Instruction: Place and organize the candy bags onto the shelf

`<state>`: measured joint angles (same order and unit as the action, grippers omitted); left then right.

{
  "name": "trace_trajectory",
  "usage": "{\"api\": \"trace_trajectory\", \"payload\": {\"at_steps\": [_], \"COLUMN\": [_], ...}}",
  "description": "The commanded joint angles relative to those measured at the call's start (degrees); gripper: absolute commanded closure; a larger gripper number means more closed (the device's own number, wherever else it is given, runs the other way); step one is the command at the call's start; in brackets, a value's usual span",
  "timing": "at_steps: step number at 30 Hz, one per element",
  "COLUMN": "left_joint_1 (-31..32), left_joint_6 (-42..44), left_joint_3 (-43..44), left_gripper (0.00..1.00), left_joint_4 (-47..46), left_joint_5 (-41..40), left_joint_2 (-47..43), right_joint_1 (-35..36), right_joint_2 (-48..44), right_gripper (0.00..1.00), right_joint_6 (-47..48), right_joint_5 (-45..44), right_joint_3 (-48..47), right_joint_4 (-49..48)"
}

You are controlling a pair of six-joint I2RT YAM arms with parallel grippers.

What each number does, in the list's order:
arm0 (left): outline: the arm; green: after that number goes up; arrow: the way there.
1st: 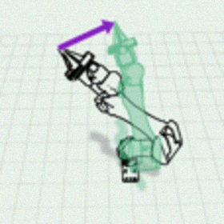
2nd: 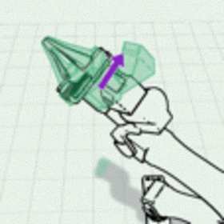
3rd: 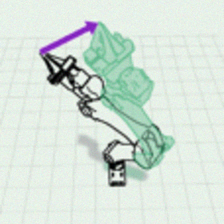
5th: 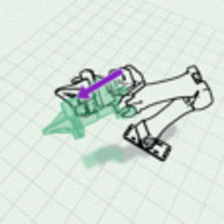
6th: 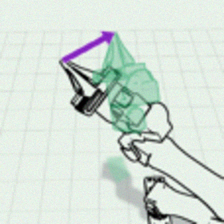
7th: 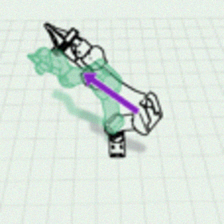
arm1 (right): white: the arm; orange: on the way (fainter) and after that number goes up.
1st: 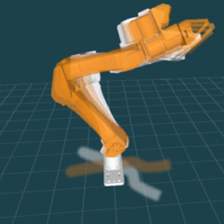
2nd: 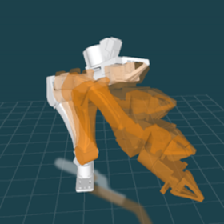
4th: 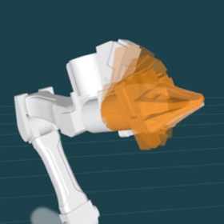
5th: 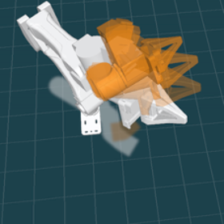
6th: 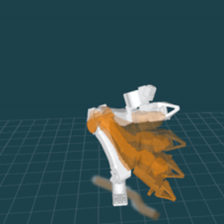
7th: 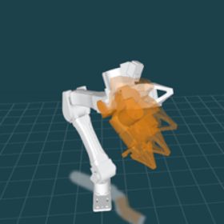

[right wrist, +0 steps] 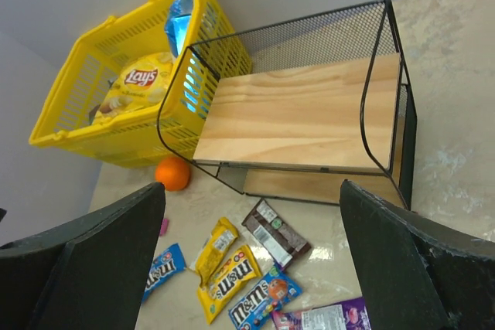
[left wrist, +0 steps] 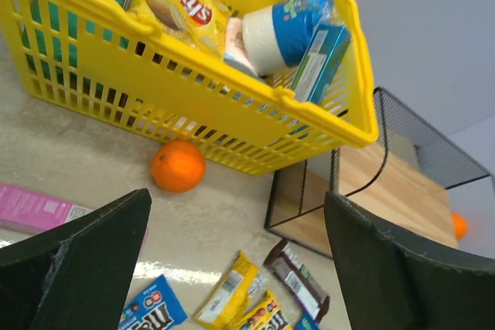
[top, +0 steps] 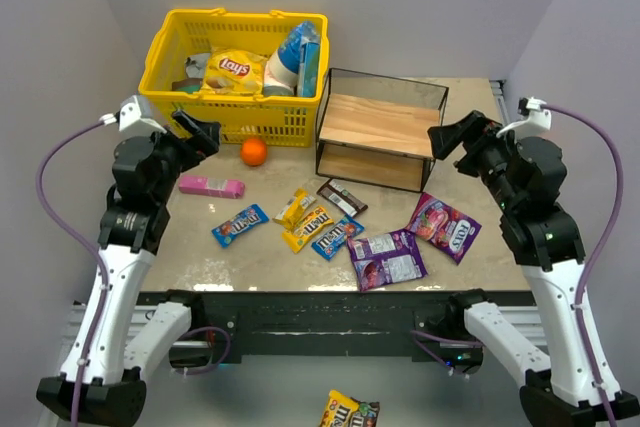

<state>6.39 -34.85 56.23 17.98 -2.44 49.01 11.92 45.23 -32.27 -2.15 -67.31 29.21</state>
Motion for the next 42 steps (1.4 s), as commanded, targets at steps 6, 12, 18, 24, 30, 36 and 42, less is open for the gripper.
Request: {"api": "trace_trajectory", "payload": {"at_steps": [6,12,18,24,30,36,42], "left_joint_1": [-0.2,2.2,9.5,28.3,38.6,41.6,42.5], "left_joint_6": [-6.6,-8.6,-6.6,1.3,2.2,-1.1,-1.3], "left_joint_3": [-2.2,-14.5,-18.9,-17.0,-13.5,-13.4,-10.7], "left_gripper": [0.0,0.0,0.0,0.07,0.16,0.21,0.24], "left_joint_4": [-10.5,-34.4,-35.7,-30.7,-25.6,-29.2,-29.8], "left_joint_5": [17.1,42.6,45.9,36.9,22.8,22.0,21.2], "left_joint_2": [-8.6,-6.3,2.6,14.7,25.8,34.3,40.3], "right_joint_1": [-0.1,-0.1,-0.1,-0.1,-0.1,-0.1,-0.1], "right_joint_2": [3.2,-0.4,-3.9,-4.5,-8.3,-8.4,-5.8], "right_gripper": [0.01,0.01,0.03,0.11,0.28,0.46,0.72], "right_joint_6": [2.0,1.9,2.0,-1.4,-7.8,-11.7,-12.5], "right_joint_5": [5.4,13.6,21.5,24.9,22.7,17.7,11.4], "right_joint_3": [-4.7,0.0,8.0,16.8,26.0,35.4,39.8], "right_joint_4": [6.5,6.0,5.3,3.6,1.7,0.6,0.9]}}
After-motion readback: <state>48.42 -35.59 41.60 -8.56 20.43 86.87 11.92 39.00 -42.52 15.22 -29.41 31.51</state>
